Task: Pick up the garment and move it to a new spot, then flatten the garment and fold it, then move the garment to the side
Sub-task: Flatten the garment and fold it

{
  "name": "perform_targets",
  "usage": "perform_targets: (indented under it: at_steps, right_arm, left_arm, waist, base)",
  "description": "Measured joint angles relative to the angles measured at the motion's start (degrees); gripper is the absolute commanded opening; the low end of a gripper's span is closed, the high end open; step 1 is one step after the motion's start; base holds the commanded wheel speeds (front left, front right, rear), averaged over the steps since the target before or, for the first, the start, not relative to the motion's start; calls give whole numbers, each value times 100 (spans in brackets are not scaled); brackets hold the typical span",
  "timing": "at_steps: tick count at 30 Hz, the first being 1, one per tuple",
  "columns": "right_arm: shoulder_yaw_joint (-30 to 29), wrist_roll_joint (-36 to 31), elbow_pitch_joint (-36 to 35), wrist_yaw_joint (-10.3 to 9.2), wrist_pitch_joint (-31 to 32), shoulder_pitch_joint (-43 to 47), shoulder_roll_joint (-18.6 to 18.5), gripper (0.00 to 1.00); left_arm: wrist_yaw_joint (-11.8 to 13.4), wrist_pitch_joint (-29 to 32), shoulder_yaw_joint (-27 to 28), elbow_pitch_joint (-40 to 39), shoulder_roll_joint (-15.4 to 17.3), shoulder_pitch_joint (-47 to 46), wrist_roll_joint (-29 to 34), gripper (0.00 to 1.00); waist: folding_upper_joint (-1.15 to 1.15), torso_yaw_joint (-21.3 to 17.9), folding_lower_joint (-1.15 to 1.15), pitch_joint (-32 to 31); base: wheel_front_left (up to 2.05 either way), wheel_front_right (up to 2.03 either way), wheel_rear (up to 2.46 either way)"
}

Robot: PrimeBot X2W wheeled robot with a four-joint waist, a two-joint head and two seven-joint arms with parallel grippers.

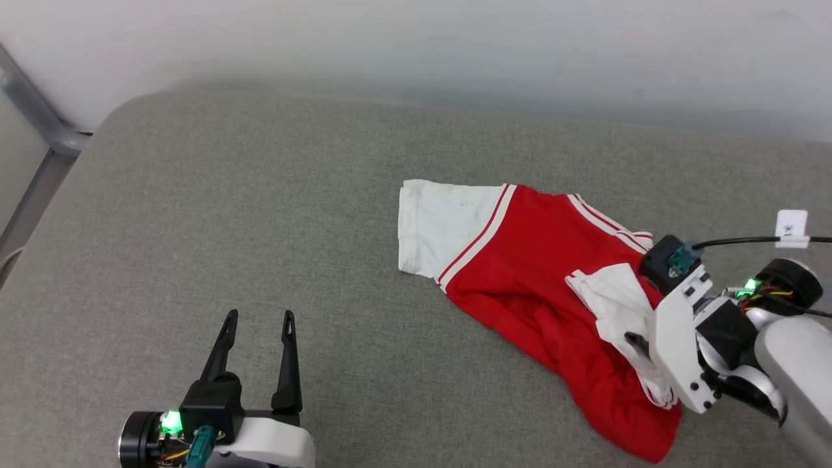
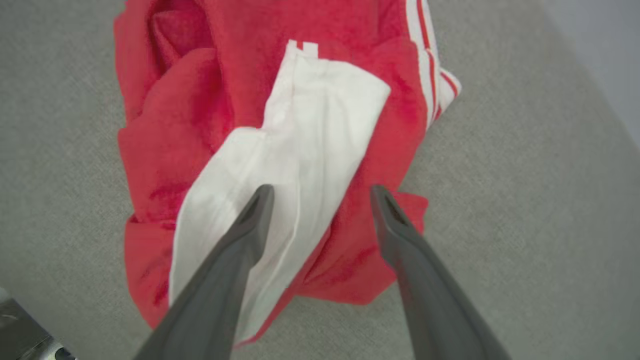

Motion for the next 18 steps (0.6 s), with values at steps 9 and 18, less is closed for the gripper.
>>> perform_targets:
  at_steps: [9, 18]
  right_arm:
    - [879, 186, 814, -1, -196, -182, 45, 100]
    - [1082, 255, 1050, 0, -1688, -451, 245, 0]
  left_arm:
    - [-2, 0, -63, 35, -62, -240, -18, 100]
    - [16, 0, 21, 120, -78, -246, -23, 100]
  waist:
    - [0, 141, 0, 393]
    - [0, 39, 0, 256]
  base:
    - [0, 0, 0]
    - [0, 0, 0]
